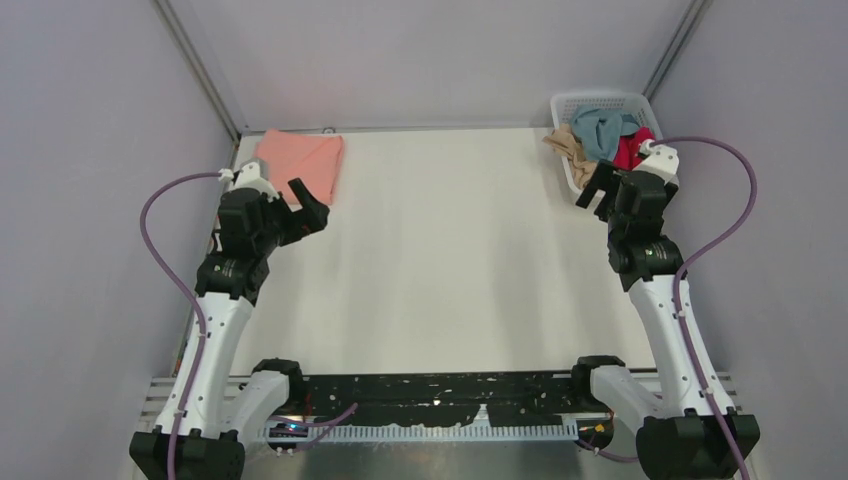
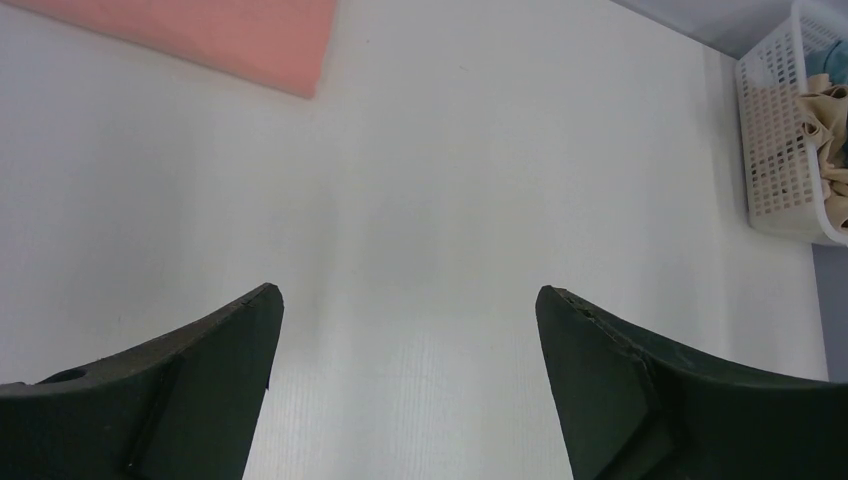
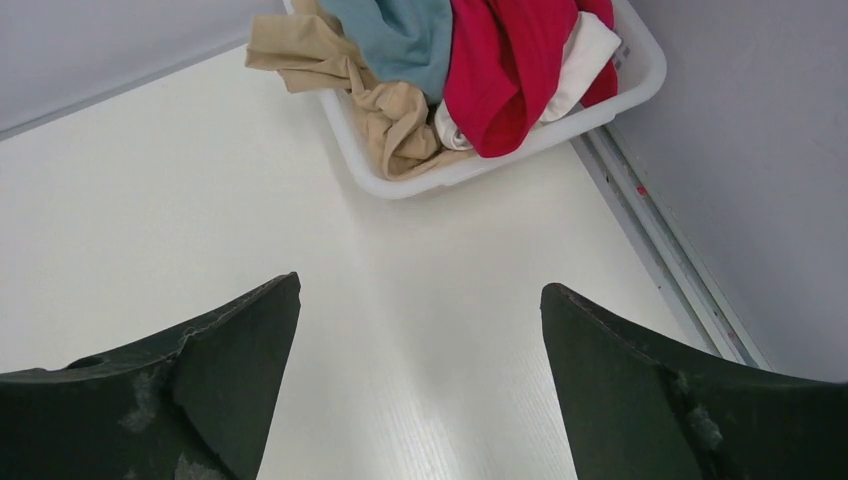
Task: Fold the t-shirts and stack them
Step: Grab crumpled tshirt from bin with the right arm
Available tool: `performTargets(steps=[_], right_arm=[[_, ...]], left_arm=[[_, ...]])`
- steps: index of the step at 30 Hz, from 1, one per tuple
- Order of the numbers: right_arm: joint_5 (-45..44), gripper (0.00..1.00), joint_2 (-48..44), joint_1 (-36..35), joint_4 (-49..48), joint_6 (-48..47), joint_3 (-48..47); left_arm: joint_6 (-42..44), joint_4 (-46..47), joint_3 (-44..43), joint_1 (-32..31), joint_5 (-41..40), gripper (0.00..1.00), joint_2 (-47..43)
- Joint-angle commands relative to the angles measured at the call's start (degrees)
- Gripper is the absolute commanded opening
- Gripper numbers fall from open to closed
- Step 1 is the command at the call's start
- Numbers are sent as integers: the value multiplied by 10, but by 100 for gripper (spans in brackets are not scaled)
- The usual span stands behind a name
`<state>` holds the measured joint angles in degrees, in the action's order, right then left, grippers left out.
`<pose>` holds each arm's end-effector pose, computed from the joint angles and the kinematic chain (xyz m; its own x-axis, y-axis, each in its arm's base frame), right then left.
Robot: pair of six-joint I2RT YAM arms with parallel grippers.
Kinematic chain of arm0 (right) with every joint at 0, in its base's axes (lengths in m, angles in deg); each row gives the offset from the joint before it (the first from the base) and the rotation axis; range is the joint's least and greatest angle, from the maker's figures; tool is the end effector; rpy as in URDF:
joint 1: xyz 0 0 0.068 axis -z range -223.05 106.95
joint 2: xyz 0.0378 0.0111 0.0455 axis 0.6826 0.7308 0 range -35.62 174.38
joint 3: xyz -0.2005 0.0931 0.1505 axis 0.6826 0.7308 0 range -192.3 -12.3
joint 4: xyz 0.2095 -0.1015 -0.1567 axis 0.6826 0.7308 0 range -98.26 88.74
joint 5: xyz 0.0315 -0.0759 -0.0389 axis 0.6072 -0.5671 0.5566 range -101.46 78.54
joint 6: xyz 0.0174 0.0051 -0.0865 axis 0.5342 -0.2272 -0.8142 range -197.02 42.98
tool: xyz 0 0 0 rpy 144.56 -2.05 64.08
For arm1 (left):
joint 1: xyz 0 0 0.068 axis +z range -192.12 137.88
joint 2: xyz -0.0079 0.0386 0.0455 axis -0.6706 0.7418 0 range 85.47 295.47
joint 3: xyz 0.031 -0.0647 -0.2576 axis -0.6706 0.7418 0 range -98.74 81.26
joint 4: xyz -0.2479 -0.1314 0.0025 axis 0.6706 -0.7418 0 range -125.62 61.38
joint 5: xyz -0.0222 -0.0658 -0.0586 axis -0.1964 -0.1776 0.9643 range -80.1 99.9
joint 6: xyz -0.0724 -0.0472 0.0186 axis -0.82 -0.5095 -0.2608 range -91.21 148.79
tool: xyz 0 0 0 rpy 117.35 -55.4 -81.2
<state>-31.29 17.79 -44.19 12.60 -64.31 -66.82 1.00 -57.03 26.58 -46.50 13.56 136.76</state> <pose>0.2698 -0.0213 0.3362 -0.2634 0.2017 -0.9434 0.3674 0.9252 0.0953 0.2566 -0.0247 0.3262 -0.4355 -0.4333 -0.7890 -0.0780 0.8914 -0.4465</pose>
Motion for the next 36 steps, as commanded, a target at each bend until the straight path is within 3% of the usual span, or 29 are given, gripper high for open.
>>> performTargets(steps=[1,7,13,17,23,27,30,36], right_arm=[[7,95,43,2,-33,-2,-78],[-9,95,236,3,-16,-64,-236],[-17,98,468,25,79,-69,-486],[-28,92,600,34,131,-76,-654],[-27,84,742,52,140,-73,-766],[6,71,777,56,130,-82,-793],[3,44,780,57,127,-81,-793],[-22,18,747,60,104,-91,-791]], left_arm=[[7,20,-23,2,0,99,6],[-14,8,-25,2,25,99,11],[-26,-24,-25,2,-14,99,-3],[-37,-38,-20,1,-32,99,-17],[-48,-47,-16,1,-62,99,-28],[-53,-43,-14,2,-64,99,-26],[-55,-38,-14,1,-60,99,-20],[-52,-27,-16,2,-47,99,-11]])
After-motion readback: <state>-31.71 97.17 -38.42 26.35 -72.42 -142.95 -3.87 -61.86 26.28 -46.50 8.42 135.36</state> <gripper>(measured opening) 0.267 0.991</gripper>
